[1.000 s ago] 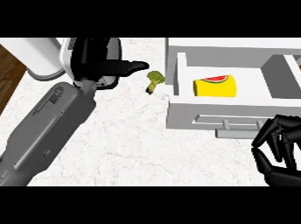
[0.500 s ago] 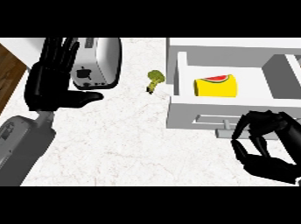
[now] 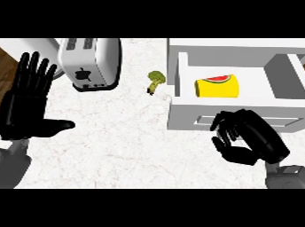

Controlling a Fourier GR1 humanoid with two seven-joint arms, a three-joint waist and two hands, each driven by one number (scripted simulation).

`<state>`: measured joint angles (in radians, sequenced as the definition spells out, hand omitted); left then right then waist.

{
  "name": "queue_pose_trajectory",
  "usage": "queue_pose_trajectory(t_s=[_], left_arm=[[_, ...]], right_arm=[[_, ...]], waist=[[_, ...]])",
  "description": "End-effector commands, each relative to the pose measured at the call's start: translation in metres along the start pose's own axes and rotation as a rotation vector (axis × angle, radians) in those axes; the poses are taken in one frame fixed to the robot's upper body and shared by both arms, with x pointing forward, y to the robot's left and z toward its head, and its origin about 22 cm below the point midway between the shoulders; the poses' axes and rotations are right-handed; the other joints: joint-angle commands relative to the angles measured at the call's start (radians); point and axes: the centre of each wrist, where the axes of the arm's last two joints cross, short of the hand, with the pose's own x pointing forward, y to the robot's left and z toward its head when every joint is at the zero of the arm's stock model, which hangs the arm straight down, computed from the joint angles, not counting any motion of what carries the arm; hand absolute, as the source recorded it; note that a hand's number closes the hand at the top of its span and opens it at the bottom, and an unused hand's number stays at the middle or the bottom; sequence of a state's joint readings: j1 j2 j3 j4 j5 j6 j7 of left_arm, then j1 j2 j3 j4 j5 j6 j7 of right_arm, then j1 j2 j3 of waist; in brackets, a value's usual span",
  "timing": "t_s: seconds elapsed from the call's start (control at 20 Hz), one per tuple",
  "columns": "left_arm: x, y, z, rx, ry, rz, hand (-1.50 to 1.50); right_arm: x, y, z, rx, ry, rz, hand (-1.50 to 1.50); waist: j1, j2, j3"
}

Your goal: Pick up the cup, place it into the drawer and close the drawer

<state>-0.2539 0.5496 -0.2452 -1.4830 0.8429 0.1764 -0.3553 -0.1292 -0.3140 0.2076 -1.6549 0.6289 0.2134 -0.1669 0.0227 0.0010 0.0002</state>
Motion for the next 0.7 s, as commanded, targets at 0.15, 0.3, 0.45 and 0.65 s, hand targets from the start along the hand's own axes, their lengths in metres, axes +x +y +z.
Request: queue_pose_trajectory(t_s=[0.15, 0.3, 0.45, 0.65], left_arm=[[0.010, 0.027, 0.018, -0.005, 0.000, -0.004, -1.50], [0.007, 0.045, 0.029, 0.010, -0.011, -0.005, -1.50], [0.006, 0.041, 0.047, 0.015, -0.002, 0.004, -1.50], [0.008, 0.052, 0.035, 0.010, -0.012, 0.013, -1.50]], right_arm=[[-0.025, 0.028, -0.048, 0.066, 0.057, 0.089, -1.50], [-0.038, 0.043, -0.051, 0.119, 0.080, 0.135, -1.50], [-0.052, 0.053, -0.061, 0.120, 0.104, 0.116, -1.50], [-0.065, 0.048, -0.100, 0.120, 0.120, 0.072, -1.50]], waist=[[-0.009, 0.000, 0.000], [-0.009, 0.001, 0.000], [-0.007, 0.000, 0.000], [0.000, 0.005, 0.001]])
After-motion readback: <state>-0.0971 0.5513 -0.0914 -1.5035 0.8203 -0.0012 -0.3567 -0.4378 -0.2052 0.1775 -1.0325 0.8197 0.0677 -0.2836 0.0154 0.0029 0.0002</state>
